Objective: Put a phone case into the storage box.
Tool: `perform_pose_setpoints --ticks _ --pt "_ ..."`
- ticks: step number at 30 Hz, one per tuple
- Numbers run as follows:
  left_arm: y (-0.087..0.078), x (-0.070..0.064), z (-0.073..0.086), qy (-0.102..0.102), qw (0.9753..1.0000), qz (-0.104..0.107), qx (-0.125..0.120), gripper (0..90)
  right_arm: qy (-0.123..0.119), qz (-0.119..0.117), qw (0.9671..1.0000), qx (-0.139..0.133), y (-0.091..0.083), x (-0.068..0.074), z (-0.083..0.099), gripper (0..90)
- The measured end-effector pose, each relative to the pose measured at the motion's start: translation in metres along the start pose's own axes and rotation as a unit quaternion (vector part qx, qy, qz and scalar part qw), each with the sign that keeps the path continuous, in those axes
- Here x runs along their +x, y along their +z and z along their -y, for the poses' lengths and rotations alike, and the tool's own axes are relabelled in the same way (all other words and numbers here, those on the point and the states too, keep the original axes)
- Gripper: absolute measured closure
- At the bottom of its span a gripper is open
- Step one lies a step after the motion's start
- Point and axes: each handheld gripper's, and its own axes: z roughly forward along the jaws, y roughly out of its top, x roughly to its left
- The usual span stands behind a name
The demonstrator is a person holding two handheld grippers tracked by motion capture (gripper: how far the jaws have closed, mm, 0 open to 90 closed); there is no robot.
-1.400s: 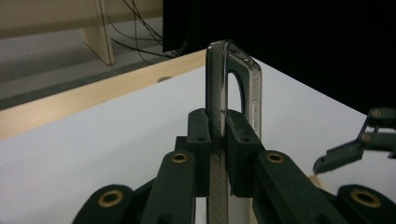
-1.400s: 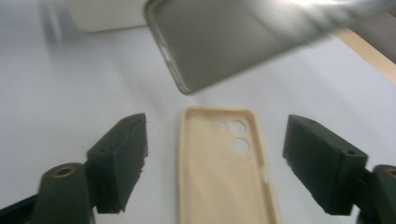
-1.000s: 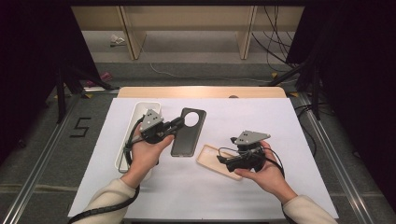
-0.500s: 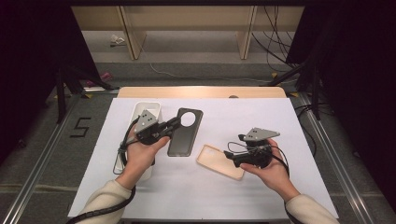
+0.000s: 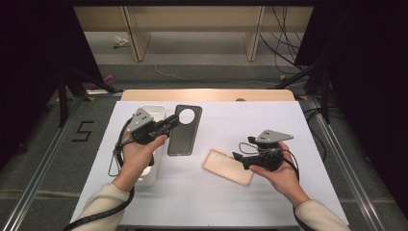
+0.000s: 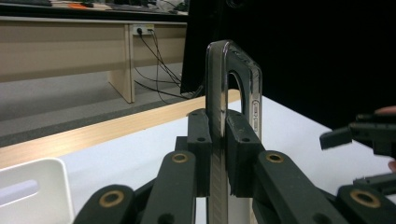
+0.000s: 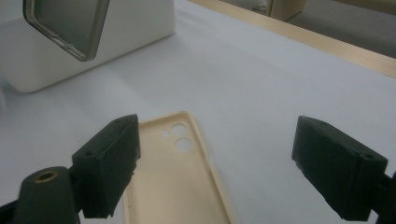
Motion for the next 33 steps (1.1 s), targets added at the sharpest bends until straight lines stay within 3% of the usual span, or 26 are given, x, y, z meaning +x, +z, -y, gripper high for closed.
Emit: perform_pose_setpoints --ticks 33 --pt "-0.024 0.034 -0.02 0.0 0.9989 -0.037 -0.029 81.4 0.017 -0.011 0.9998 -0.008 0.0 -0.002 0.001 16.1"
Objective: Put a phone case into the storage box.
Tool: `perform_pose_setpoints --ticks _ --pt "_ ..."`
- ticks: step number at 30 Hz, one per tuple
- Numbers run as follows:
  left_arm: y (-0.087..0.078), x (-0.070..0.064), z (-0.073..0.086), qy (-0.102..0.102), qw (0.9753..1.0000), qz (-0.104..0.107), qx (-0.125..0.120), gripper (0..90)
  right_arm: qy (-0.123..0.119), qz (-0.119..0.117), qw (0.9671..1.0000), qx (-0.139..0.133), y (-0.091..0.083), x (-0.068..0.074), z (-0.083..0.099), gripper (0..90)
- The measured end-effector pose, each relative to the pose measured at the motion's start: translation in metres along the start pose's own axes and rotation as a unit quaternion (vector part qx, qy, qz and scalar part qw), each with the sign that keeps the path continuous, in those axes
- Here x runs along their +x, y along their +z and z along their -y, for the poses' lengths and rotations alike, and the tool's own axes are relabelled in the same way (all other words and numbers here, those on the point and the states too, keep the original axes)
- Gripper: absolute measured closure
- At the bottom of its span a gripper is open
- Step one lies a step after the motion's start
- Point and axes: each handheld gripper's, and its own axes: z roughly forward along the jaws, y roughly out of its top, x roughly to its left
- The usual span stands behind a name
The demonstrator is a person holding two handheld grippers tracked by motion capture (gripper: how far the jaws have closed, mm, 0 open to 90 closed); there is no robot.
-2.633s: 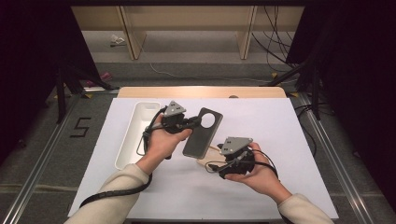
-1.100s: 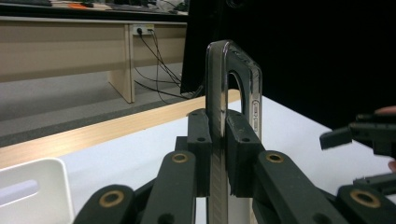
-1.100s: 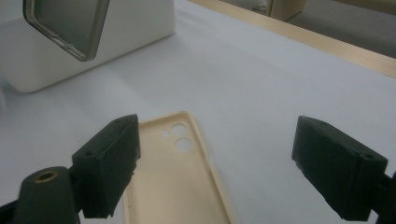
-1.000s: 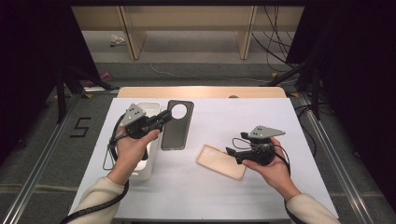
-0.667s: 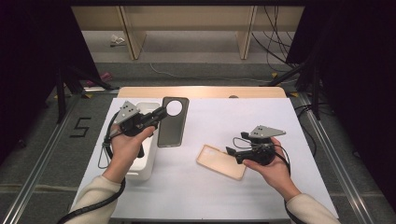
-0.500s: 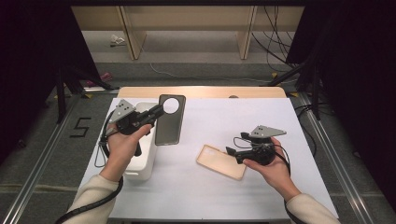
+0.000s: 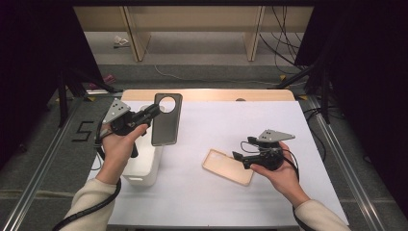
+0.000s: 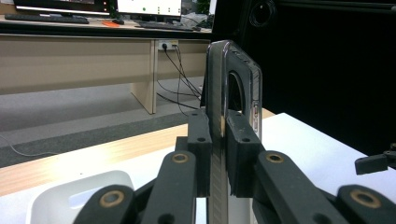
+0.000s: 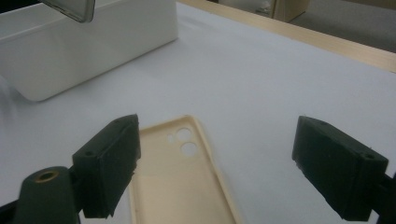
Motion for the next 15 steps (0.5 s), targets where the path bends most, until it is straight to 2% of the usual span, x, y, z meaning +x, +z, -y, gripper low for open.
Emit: perform_pose_setpoints --ticks 15 --pt "-0.008 0.013 -0.006 -0.005 0.9999 -0.011 -0.012 81.4 0.0 -0.002 1.0 -0.006 -0.001 0.0 0.0 16.1"
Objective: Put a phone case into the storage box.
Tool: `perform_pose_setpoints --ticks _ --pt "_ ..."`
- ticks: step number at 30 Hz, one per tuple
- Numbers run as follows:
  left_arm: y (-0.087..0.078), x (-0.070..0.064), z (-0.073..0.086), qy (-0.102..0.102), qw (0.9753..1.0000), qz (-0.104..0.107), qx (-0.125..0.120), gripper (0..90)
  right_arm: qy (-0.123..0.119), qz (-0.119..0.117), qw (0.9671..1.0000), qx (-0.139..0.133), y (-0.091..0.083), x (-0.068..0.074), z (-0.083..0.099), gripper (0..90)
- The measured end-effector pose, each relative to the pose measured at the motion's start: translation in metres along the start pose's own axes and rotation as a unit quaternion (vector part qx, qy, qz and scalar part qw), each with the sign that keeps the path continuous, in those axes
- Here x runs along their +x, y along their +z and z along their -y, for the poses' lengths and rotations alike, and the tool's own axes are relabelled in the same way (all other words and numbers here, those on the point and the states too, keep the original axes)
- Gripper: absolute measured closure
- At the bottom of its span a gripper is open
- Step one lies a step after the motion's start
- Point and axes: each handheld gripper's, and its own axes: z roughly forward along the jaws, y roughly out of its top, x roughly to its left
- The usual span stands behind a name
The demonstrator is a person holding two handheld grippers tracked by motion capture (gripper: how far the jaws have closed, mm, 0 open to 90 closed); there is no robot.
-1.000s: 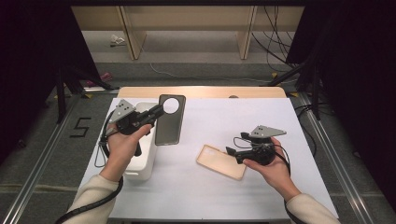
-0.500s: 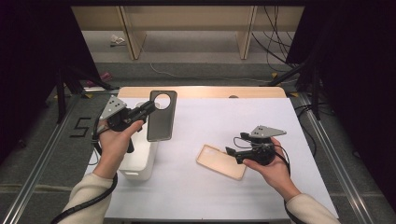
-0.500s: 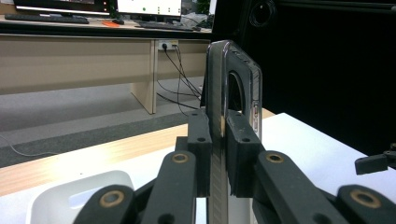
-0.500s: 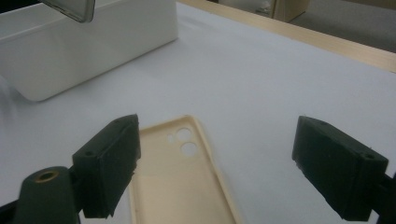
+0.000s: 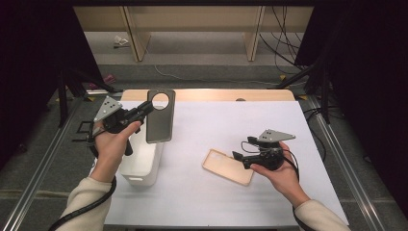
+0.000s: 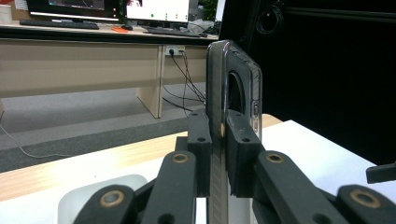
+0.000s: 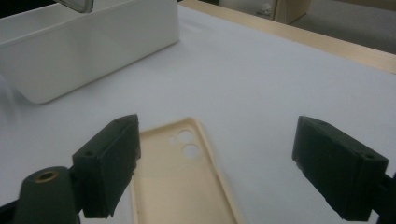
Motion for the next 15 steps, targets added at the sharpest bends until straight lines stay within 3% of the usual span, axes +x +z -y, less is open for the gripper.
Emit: perform_pose_setpoints --ticks 15 --pt "-0.0003 0.0095 0.0012 0.022 0.9997 -0.004 0.005 81.3 0.001 0.0 1.0 0.0 0.0 0.0 0.0001 16.1"
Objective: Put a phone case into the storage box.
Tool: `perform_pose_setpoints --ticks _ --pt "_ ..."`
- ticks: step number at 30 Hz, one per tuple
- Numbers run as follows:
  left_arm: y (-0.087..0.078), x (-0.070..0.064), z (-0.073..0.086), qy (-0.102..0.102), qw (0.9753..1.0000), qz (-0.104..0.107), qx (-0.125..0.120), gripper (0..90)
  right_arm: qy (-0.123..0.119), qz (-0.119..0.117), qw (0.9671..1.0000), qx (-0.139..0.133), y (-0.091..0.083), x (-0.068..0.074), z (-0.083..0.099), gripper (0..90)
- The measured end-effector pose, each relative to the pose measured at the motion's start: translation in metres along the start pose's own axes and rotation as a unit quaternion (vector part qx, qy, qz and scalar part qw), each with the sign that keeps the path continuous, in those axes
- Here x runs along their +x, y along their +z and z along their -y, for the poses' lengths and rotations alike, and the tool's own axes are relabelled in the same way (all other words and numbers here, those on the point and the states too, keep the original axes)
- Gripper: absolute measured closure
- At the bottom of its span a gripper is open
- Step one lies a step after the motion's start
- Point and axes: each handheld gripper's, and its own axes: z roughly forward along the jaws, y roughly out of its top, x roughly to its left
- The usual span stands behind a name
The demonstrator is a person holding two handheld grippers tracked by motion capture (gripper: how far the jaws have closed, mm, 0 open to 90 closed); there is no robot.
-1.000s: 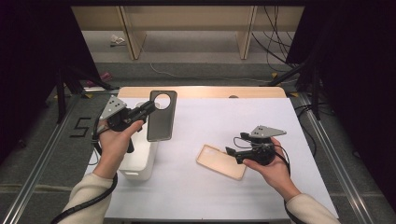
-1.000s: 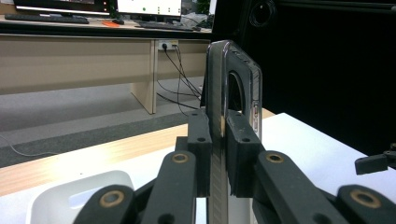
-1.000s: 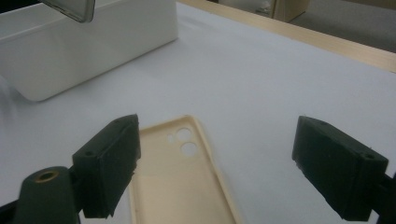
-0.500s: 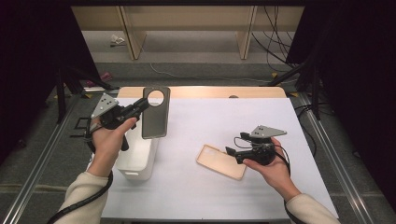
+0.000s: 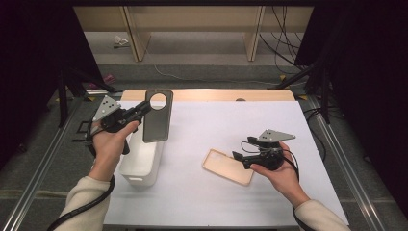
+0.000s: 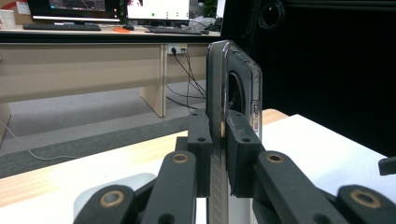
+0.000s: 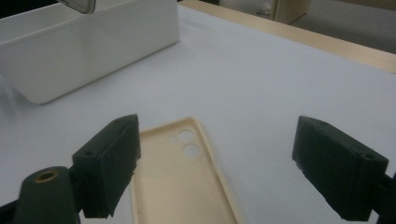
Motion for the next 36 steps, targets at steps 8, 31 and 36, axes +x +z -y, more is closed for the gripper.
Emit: perform_pose_setpoints --ticks 8,31,36 --pt "-0.001 0.007 0.001 0.021 0.9998 -0.004 -0.004 81.3 0.0 0.001 1.0 0.002 0.0 0.0 0.0 16.1" --pt "0.0 0.026 -0.001 0.021 0.9995 -0.005 -0.022 81.3 0.001 0.0 1.0 0.002 0.0 0.003 0.0 16.1" --pt "0.003 0.031 -0.004 0.018 0.9995 -0.001 -0.027 81.3 0.003 0.0 1.0 0.002 0.0 0.003 0.0 16.1"
